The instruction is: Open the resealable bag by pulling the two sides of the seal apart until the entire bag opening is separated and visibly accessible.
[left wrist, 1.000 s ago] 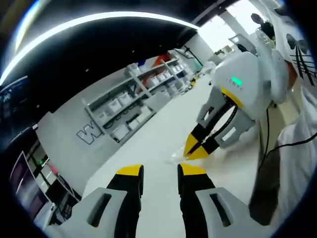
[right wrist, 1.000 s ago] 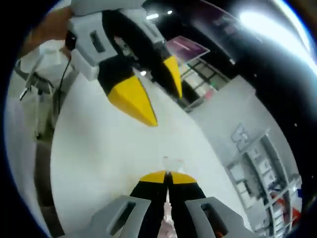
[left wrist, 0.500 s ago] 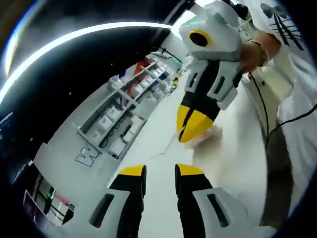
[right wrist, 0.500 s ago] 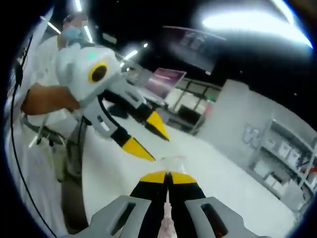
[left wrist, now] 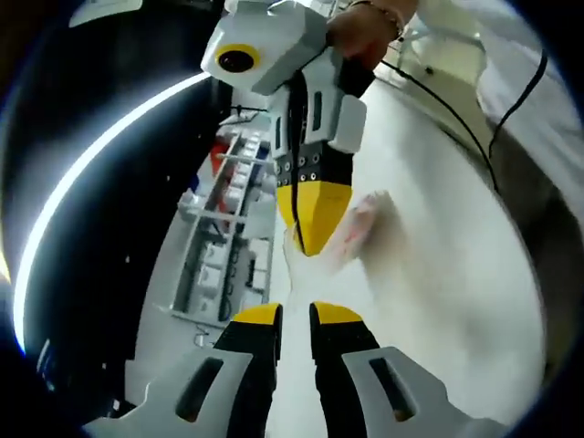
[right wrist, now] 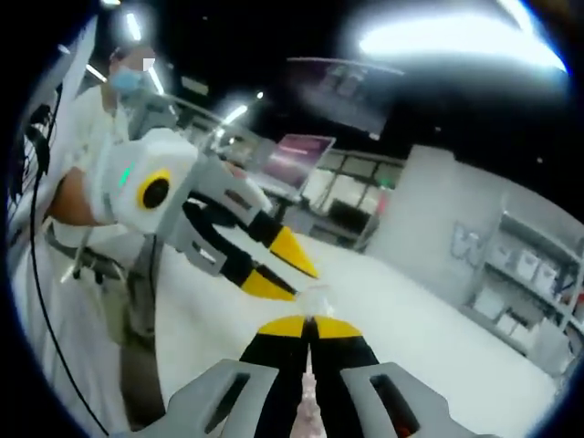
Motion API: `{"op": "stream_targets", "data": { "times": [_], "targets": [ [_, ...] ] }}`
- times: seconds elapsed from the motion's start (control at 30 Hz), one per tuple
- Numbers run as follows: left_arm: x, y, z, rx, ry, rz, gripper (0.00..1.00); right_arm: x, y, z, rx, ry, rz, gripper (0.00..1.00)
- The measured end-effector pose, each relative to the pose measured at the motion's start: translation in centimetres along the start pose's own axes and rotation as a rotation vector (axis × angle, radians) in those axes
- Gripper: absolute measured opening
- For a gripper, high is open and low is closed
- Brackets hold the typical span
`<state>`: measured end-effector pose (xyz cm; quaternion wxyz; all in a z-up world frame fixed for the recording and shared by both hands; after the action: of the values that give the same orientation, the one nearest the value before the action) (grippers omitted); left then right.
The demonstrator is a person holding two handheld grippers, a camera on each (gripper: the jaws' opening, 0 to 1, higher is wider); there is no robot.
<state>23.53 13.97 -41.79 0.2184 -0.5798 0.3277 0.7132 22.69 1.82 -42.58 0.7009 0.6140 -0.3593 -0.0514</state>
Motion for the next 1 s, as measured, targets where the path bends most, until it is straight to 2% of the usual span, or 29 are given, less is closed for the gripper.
{"op": "stream_targets", "data": {
  "times": [0.27,0.57,0.73,1.0],
  "targets": [
    [0.9,-0.7,0.0,-0.02,-0.041,0.016,0.12,0.0,-0.1,0.0,0.003,-0.003,-0.012,0.0],
    [0.7,-0.9,0.0,-0.03,-0.023,0.0,0.13,-0.3,0.0,0.0,0.001,0.003,-0.004,0.0],
    [0.8,-0.3,-0.2,-0.007,-0.025,-0.032,0.13,-0.4,0.0,0.1,0.001,0.003,0.004,0.0],
    [1.0,-0.1,-0.4,-0.003,-0.035,-0.05,0.13,-0.6,0.1,0.3,0.002,0.008,0.006,0.0]
  ]
}}
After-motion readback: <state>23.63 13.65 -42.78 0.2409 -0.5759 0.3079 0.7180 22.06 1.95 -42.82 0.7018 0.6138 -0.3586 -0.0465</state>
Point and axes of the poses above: the point that each gripper's makers call its tool centre point, and the gripper's own axes: z roughly backward along the fingers, x roughly to its right, y roughly out of its top, the point moved 7 cm from there along z, roughly backward along the fingers, and after that the axes turned 9 degrees about x, right-handed, at the moved point
